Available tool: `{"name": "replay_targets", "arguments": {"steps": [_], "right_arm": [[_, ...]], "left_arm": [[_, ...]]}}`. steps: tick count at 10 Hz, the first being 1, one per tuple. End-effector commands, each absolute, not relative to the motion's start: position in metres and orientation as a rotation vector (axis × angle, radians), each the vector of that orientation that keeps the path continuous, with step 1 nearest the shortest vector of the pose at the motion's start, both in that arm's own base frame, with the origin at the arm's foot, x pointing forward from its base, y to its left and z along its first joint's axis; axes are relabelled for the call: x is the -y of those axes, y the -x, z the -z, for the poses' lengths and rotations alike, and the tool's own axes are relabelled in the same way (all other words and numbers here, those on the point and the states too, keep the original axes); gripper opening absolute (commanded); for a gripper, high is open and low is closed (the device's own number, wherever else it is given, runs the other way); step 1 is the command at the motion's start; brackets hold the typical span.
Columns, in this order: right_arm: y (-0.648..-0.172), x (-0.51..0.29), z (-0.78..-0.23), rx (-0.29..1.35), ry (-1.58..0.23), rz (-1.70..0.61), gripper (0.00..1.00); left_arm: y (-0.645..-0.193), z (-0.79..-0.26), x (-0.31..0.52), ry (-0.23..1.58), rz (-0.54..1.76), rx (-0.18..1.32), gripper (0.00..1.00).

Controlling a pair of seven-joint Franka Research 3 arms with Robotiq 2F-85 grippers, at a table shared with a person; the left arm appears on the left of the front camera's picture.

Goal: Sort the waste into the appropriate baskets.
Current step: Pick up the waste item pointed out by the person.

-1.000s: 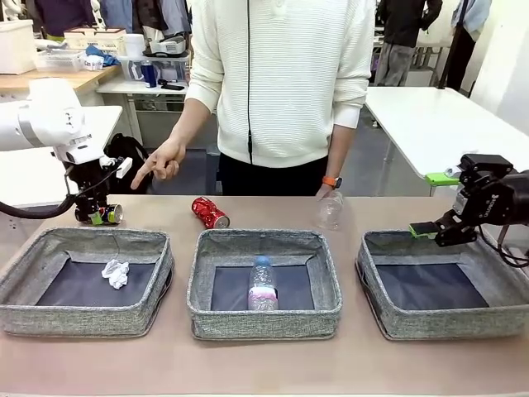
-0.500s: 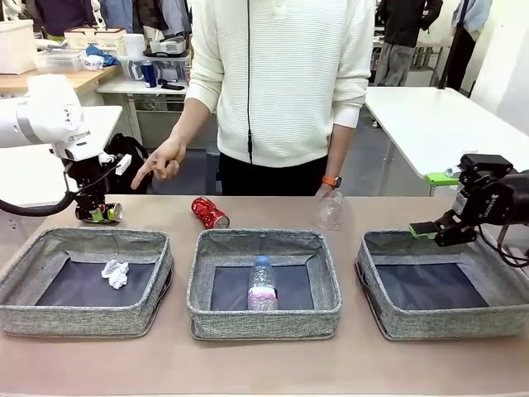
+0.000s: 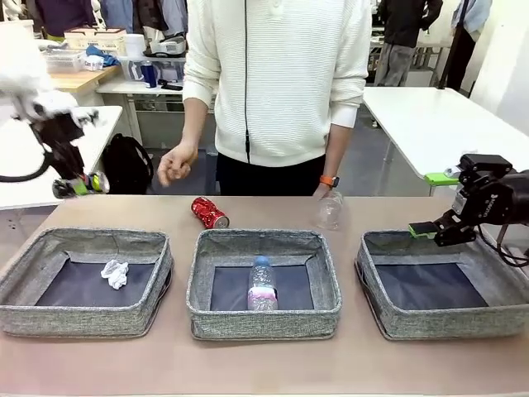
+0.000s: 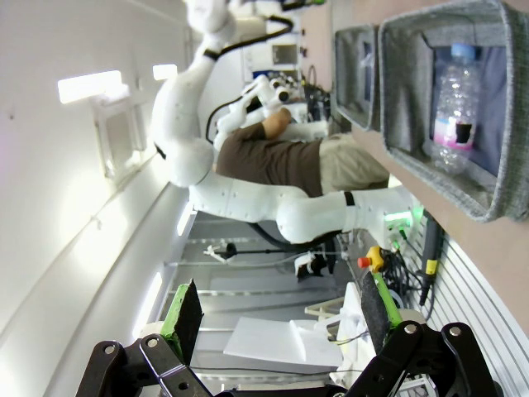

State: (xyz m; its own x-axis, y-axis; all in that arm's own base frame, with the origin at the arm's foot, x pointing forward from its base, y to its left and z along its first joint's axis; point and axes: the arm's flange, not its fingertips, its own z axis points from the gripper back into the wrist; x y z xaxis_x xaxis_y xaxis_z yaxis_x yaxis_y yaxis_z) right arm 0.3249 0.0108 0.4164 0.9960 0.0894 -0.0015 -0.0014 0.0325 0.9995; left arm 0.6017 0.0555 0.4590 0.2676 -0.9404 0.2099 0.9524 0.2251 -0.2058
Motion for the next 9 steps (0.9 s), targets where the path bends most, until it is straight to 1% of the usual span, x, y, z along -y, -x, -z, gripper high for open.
{"name": "replay_targets", "arguments": {"steps": [1, 2, 3, 4, 5, 6, 9], "right_arm": [[-0.327, -0.013, -0.417, -0.043, -1.557, -0.088, 1.0], [-0.327, -0.013, -0.417, -0.043, -1.557, -0.088, 1.0], [-0.327, -0.013, -0.417, -0.043, -1.557, -0.088, 1.0], [-0.327, -0.013, -0.417, -0.043, -1.557, -0.088, 1.0], [-0.327, -0.013, -0.417, -0.043, -1.557, -0.088, 1.0], [-0.327, -0.013, -0.417, -0.043, -1.557, -0.088, 1.0], [-0.327, -0.013, -0.417, -0.043, -1.557, -0.088, 1.0]], "left_arm": [[-0.557, -0.511, -0.051, 0.417, 1.16, 0.013, 0.0], [-0.533, -0.51, -0.044, 0.419, 1.014, 0.003, 0.0], [-0.509, -0.496, -0.033, 0.34, 0.974, -0.03, 0.0], [-0.486, -0.485, -0.02, 0.252, 1.032, -0.033, 0.0], [-0.473, -0.482, -0.019, 0.221, 1.102, 0.01, 0.0], [-0.509, -0.518, -0.038, 0.352, 1.027, -0.03, 0.0], [-0.509, -0.518, -0.038, 0.352, 1.027, -0.03, 0.0]]}}
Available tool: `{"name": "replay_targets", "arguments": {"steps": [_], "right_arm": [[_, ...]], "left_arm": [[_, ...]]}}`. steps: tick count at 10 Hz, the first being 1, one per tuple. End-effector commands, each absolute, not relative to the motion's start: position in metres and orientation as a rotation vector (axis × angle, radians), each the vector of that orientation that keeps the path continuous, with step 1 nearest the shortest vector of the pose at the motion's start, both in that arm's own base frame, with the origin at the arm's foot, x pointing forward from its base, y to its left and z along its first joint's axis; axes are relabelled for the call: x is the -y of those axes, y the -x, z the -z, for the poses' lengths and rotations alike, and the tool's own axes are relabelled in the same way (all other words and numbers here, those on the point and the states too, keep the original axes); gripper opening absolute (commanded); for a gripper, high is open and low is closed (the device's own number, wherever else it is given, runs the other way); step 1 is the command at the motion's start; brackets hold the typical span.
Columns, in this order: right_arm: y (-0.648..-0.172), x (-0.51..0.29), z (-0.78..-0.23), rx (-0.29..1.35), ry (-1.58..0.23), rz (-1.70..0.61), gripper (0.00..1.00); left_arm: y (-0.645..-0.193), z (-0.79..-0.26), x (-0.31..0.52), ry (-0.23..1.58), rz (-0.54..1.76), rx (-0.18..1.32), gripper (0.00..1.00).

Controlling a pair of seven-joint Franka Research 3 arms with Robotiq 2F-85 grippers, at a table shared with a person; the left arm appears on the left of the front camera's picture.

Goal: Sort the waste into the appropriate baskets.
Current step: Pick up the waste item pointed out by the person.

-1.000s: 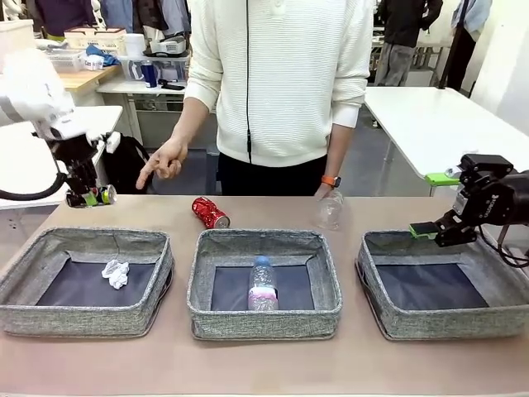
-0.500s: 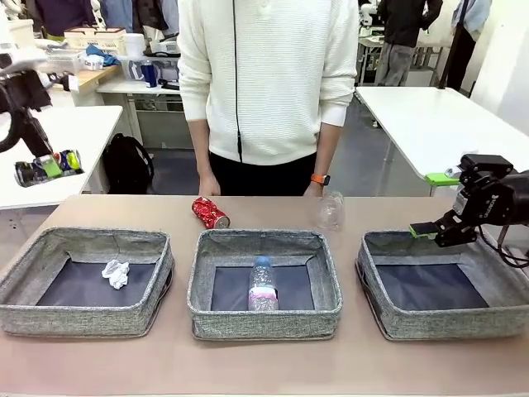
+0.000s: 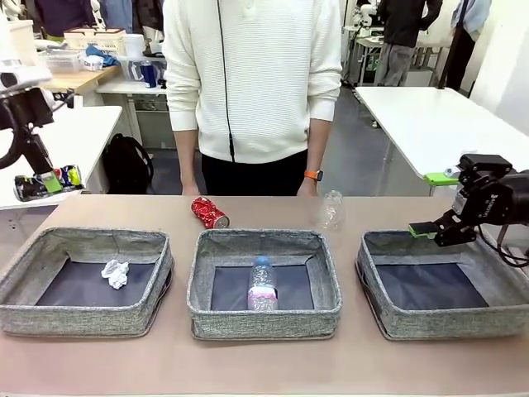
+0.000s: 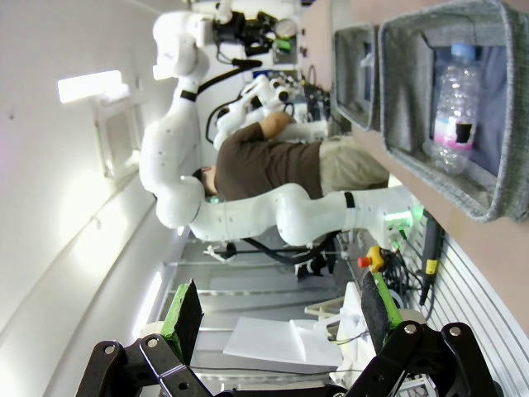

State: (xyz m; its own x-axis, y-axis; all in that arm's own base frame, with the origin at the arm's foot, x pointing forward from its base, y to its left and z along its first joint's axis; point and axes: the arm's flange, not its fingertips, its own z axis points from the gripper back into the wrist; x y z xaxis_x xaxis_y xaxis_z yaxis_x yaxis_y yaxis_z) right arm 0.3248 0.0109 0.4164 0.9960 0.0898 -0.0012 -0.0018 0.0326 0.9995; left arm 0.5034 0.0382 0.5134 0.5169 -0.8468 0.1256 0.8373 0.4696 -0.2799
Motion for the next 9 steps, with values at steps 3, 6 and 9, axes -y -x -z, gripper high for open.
{"name": "replay_targets", "arguments": {"steps": [3, 6, 9], "right_arm": [[-0.327, -0.013, -0.417, -0.043, -1.557, -0.088, 1.0], [-0.327, -0.013, -0.417, -0.043, -1.557, -0.088, 1.0], [-0.327, -0.013, -0.417, -0.043, -1.557, -0.088, 1.0]], "left_arm": [[-0.488, -0.51, 0.004, 0.289, 0.871, -0.158, 0.36], [-0.429, -0.583, 0.127, 0.357, 0.613, -0.22, 0.36], [-0.383, -0.612, 0.218, 0.327, 0.341, -0.04, 0.36]]}}
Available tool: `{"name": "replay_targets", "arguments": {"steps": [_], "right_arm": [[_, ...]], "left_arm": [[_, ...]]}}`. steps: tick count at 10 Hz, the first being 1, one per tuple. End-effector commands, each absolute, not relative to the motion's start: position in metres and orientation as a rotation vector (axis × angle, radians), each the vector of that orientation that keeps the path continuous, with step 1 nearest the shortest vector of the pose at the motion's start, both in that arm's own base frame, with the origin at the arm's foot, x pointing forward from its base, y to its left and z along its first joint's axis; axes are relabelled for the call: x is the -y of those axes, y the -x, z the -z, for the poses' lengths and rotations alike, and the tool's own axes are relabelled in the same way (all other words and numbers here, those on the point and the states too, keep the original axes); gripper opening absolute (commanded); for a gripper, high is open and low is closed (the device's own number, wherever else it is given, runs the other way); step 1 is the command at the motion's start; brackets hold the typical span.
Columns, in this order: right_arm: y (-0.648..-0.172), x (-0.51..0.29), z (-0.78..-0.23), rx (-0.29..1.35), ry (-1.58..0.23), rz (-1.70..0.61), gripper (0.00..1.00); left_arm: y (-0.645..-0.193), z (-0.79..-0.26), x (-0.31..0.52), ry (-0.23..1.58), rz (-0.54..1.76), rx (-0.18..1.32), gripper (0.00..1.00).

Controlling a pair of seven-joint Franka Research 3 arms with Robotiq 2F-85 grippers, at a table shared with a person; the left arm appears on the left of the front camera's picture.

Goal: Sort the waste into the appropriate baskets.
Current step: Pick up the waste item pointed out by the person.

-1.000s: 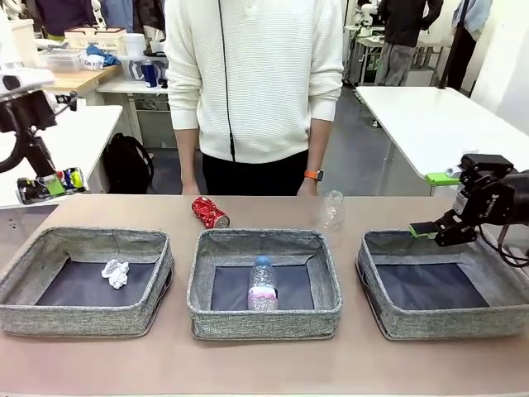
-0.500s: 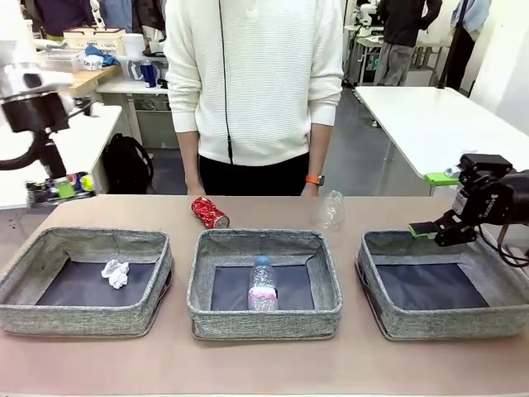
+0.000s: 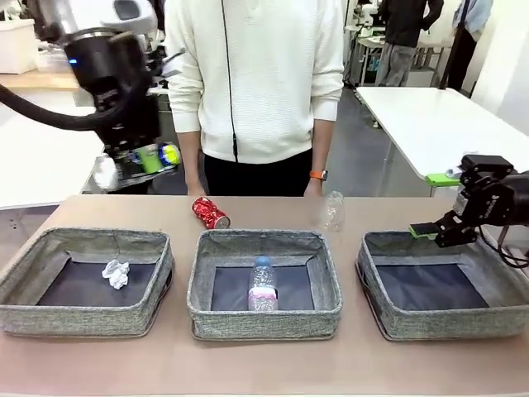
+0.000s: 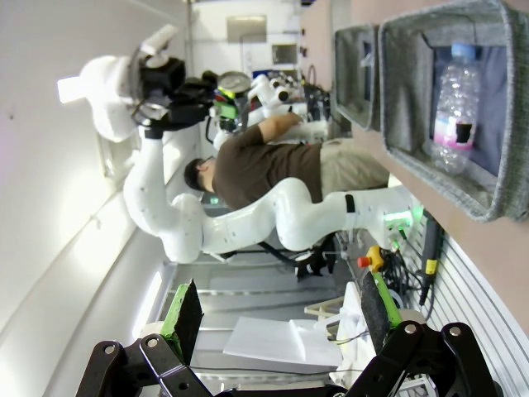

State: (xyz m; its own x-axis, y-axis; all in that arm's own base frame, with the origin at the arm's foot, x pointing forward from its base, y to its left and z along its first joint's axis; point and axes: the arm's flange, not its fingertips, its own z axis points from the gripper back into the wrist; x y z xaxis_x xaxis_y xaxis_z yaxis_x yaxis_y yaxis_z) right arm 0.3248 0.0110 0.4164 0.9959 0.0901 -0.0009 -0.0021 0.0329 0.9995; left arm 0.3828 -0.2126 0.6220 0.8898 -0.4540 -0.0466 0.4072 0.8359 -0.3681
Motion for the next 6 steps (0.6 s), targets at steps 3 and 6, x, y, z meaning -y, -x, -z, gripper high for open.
{"name": "replay_targets", "arguments": {"steps": [3, 6], "right_arm": [[-0.327, -0.013, -0.417, -0.043, -1.557, -0.088, 1.0], [-0.327, -0.013, -0.417, -0.043, -1.557, -0.088, 1.0]], "left_arm": [[-0.366, -0.648, 0.3, 0.108, 0.123, -0.016, 0.36], [-0.392, -0.693, 0.351, 0.018, 0.12, -0.051, 0.36]]}}
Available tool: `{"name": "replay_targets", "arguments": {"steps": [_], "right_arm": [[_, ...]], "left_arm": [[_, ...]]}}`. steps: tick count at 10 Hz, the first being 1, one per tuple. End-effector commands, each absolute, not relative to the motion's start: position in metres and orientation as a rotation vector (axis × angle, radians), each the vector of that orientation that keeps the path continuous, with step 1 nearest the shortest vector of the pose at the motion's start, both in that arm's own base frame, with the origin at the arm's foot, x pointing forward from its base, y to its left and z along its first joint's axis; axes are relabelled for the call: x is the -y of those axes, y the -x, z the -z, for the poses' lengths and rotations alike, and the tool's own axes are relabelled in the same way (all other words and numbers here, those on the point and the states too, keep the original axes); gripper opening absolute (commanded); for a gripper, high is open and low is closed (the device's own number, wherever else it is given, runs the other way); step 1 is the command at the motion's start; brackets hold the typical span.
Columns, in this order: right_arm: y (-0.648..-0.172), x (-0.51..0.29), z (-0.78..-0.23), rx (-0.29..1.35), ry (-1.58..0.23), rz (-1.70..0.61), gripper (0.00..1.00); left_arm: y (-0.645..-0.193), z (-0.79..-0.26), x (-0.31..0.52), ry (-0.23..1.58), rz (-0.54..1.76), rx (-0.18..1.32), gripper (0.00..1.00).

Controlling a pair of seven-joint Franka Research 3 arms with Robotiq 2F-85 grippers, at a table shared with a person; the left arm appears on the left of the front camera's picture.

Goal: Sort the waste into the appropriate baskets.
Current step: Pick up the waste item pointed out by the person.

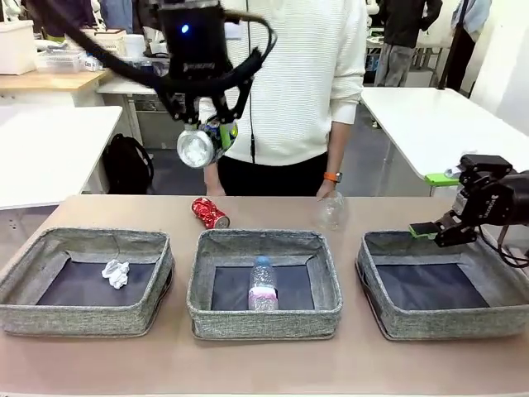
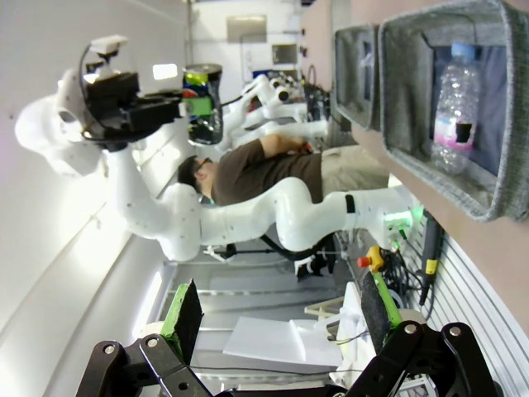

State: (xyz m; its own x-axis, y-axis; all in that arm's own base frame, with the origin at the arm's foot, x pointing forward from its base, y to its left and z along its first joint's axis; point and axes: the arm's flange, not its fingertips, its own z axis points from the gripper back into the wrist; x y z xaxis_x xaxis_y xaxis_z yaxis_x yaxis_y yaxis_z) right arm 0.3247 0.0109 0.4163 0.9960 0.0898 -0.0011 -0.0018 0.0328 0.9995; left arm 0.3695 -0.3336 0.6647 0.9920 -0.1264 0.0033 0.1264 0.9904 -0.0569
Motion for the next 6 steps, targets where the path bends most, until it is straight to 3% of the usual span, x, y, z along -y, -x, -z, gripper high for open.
{"name": "replay_targets", "arguments": {"steps": [1, 6], "right_arm": [[-0.327, -0.013, -0.417, -0.043, -1.557, -0.088, 1.0], [-0.327, -0.013, -0.417, -0.043, -1.557, -0.088, 1.0]], "left_arm": [[-0.398, -0.704, 0.358, -0.002, 0.151, -0.094, 0.36], [-0.408, -0.767, 0.366, 0.042, 0.104, -0.065, 0.36]]}}
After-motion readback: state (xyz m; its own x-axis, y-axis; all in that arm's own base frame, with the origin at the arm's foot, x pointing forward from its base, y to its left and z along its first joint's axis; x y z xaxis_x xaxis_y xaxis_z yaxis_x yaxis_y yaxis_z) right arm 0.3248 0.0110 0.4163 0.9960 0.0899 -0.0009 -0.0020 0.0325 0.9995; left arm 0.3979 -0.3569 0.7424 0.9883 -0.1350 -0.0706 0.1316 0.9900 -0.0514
